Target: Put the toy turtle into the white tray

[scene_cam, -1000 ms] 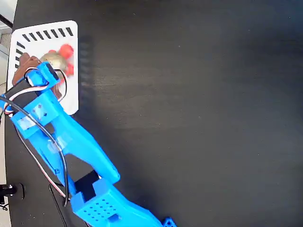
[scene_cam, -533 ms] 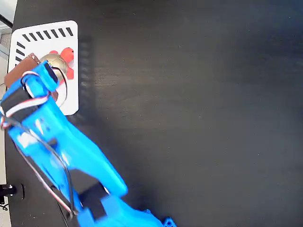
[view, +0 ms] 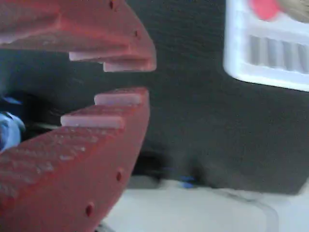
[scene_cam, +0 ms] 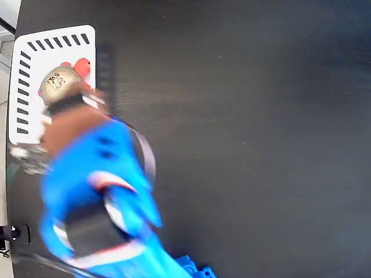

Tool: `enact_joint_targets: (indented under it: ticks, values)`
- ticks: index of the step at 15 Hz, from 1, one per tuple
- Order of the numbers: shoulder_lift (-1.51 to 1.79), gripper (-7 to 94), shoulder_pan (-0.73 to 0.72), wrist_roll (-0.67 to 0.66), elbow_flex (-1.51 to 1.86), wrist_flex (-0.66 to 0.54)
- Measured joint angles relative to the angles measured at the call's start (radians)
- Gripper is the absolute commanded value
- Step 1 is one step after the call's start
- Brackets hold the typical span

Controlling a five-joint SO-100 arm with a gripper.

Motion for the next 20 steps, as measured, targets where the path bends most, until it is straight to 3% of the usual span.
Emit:
enact_joint_targets:
  ticks: [5,11,14,20]
  values:
    - [0.474,0,0.129,0.002,0.749,-0.273]
    - [1.014,0,0.213,0.009,1.422,-0.396]
    - [1.229,0,0.249,0.009,1.611,-0.348]
    - [1.396,0,0.238,-0.008,1.623,-0.147]
